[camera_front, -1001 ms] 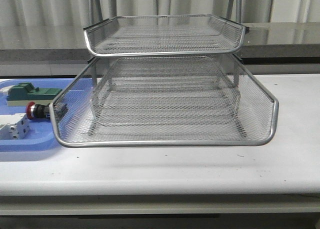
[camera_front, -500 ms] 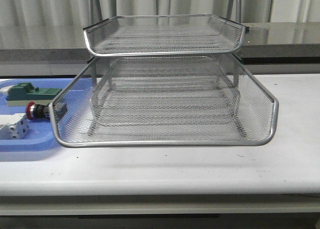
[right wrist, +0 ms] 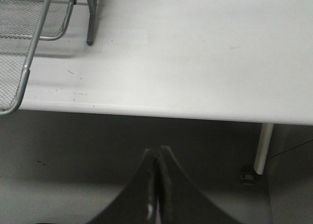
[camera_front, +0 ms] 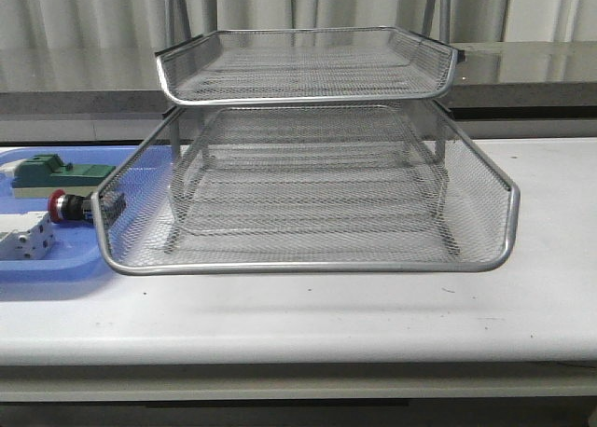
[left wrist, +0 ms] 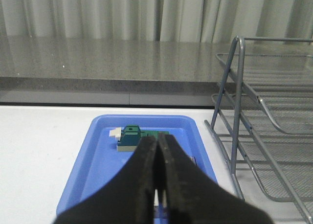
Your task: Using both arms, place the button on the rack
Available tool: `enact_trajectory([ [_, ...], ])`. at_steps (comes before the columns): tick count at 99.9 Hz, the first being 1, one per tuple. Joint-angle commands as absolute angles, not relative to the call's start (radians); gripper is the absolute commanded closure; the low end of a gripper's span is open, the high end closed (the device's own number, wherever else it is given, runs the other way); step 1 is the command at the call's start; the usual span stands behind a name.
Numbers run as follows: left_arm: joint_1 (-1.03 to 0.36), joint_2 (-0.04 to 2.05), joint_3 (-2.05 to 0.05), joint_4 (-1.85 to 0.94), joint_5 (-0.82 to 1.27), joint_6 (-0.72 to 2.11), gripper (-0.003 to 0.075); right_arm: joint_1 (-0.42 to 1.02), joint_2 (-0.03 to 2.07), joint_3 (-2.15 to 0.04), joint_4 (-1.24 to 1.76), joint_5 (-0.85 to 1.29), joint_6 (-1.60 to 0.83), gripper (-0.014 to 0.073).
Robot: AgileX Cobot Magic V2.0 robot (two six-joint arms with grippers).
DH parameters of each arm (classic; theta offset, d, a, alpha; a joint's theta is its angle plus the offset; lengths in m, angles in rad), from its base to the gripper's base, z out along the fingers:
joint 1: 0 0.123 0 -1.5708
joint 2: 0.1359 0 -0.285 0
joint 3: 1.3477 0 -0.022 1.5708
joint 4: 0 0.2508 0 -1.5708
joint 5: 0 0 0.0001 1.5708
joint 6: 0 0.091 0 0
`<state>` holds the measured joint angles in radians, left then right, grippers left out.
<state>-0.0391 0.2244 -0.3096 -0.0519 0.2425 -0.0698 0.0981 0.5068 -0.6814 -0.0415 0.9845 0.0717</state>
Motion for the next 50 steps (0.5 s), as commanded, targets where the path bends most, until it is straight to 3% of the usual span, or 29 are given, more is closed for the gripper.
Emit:
enact_trajectory([
  [1, -0.047, 0.354, -0.441, -0.073, 0.259, -0.075, 0.0741, 0.096, 0.511, -0.714, -0.054, 0.935, 0.071, 0.0664],
  [50, -0.047, 1.054, -1.007, 0.034, 0.594, -0.013, 0.0741, 0.096, 0.511, -0.714, -0.054, 0.935, 0.071, 0.0664],
])
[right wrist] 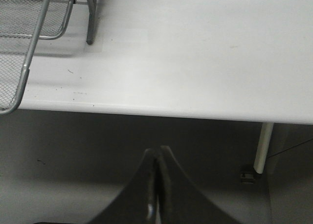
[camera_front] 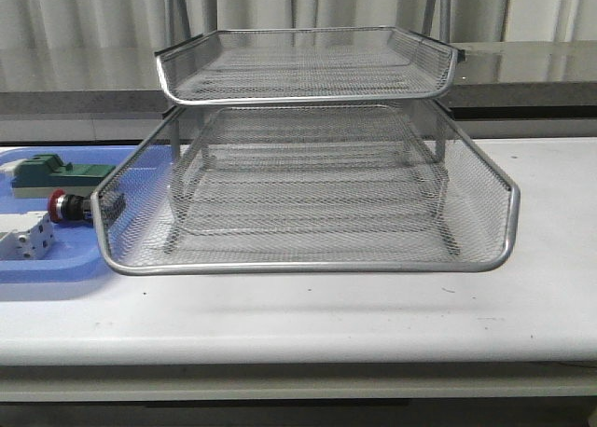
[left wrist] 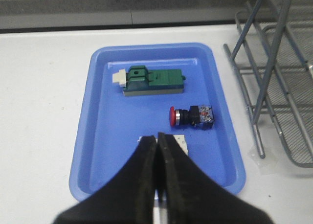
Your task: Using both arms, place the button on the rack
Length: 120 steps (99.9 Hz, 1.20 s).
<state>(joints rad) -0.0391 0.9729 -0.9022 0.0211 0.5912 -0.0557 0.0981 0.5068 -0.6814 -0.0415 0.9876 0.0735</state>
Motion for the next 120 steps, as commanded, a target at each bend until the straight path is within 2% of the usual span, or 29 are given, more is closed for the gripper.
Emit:
enact_trajectory([
  [1, -0.047, 1.071, -1.022, 0.034, 0.599, -0.008, 0.0741, 0.096, 0.511, -0.714, -0.054, 0.935, 0.071, 0.0664],
  [31, -0.047, 1.363, -1.269, 0.111, 0.75, 0.019, 0.0741, 0.096, 0.511, -0.714, -0.054, 0.935, 0.071, 0.0664],
  [53, -0.047, 1.462, -1.358, 0.141, 0.817, 0.043, 0.0726, 0.096, 0.511, -0.714, -0.054, 0.935, 0.071, 0.0664],
  [58, -0.047, 1.467, -1.362, 0.141, 0.825, 0.073, 0.0687, 0.096, 0.511, -0.714, -0.054, 0.935, 0.071, 0.0664],
  [65, -0.047, 1.467, -1.362, 0.141, 0.829, 0.109, 0.0583, 0.096, 0.511, -0.714, -0.054, 0.935, 0.071, 0.0664],
  [72, -0.047, 1.467, -1.362, 0.141, 0.836, 0.125, 0.0409, 0.096, 0.511, -0.713, -0.054, 0.935, 0.071, 0.0664],
  [73, -0.047, 1.467, -1.362, 0.141, 0.836, 0.126, 0.0409, 0.096, 0.511, -0.712, -0.054, 0.935, 0.071, 0.0664],
  [79, -0.047, 1.467, -1.362, 0.141, 0.84, 0.127, 0.0225, 0.096, 0.511, -0.712, -0.054, 0.935, 0.071, 0.0664],
  [89, -0.047, 1.467, -1.362, 0.141, 0.842, 0.127, 0.004, 0.096, 0.511, -0.712, -0.054, 0.935, 0.071, 0.0664],
  [97, -0.047, 1.467, -1.362, 0.141, 0.84, 0.127, 0.0016, 0.096, 0.511, -0.712, -0.054, 0.935, 0.071, 0.0664],
  [120, -0.047, 1.469, -1.362, 0.067, 0.802, 0.127, 0.0062, 0.096, 0.511, -0.712, -0.054, 0.935, 0.071, 0.0664],
])
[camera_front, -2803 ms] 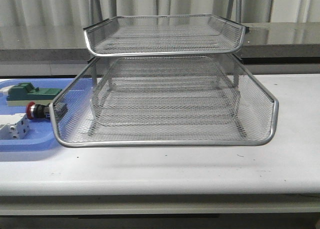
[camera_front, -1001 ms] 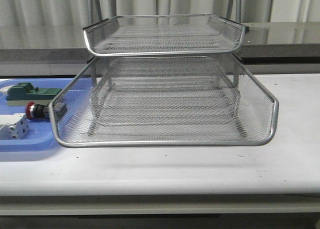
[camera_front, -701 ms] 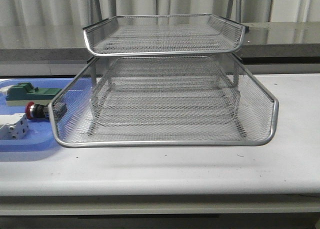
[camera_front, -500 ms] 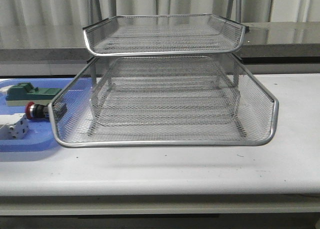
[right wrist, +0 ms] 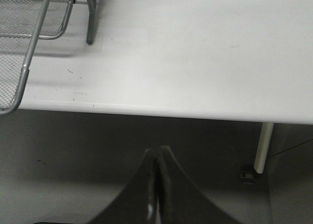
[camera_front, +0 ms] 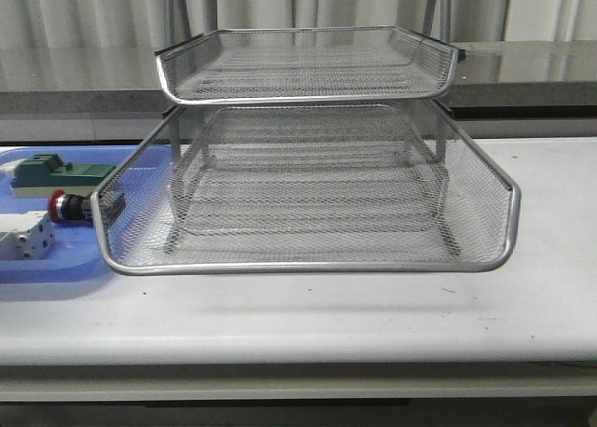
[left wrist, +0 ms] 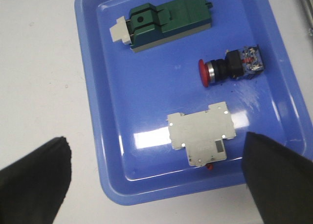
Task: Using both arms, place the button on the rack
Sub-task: 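Lower the left gripper onto the red push button and grasp it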
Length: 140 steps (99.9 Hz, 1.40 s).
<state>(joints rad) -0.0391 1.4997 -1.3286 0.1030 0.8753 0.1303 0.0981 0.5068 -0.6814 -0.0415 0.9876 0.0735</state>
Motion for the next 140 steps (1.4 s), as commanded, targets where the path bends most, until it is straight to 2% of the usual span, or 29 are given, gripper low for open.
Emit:
enact_trajectory([
  [1, -0.047, 1.469, -1.362, 0.067, 0.796, 0.127, 0.0064, 0.096, 0.511, -0.712, -0.054, 0.935, 0.071, 0.0664],
  [26, -0.047, 1.48, -1.368, 0.053, 0.759, 0.166, 0.0125, 0.096, 0.511, -0.712, -0.054, 0.935, 0.071, 0.0664],
  [48, -0.047, 1.584, -1.471, 0.02, 0.801, 0.361, 0.0126, 0.096, 0.511, -0.712, -0.054, 0.935, 0.071, 0.0664],
  [86, -0.047, 1.828, -1.687, -0.164, 0.929, 0.878, 0.0126, 0.096, 0.511, -0.712, -0.054, 0.935, 0.071, 0.0664],
  [140, -0.052, 2.024, -1.723, -0.254, 0.965, 1.156, 0.0126, 0.096, 0.511, -0.712, -0.054, 0.935, 0.071, 0.0664],
])
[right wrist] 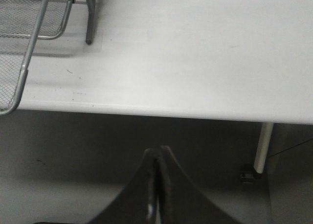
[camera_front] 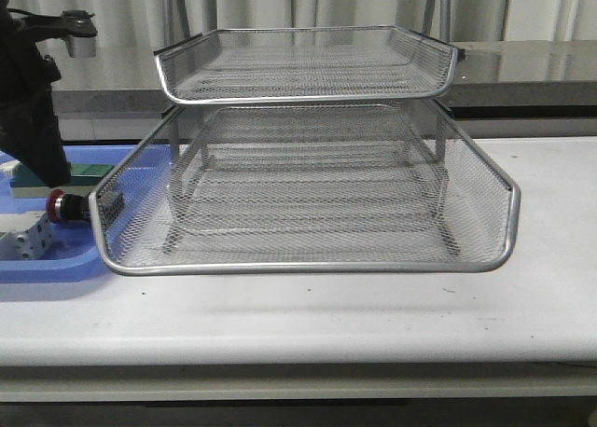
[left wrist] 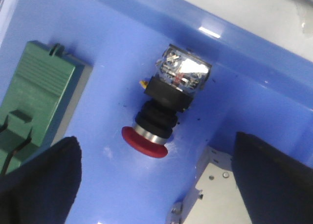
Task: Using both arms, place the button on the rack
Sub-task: 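Lower the left gripper onto the red push button and grasp it, then lift the red push button out of the blue bin with the left gripper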
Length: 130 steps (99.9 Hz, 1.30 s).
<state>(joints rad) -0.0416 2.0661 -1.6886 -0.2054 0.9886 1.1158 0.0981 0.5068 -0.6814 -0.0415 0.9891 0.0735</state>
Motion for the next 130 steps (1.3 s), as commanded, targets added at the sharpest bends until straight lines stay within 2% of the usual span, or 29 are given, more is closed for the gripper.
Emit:
enact_trajectory([
  [1, -0.052, 2.025, -1.723, -0.254, 0.965, 1.16, 0.0126, 0.096, 0.511, -0.712, -0.054, 0.935, 0.071, 0.0664],
  [59, -0.094, 2.108, -1.725, -0.258, 0.834, 1.303, 0.0126, 0.096, 0.511, -0.712, -0.054, 0.935, 0.071, 0.0664],
  [130, -0.094, 2.156, -1.727, -0.26, 0.835, 1.316, 0.0138, 0.096, 0.511, -0.712, -0.054, 0.935, 0.071, 0.0664],
])
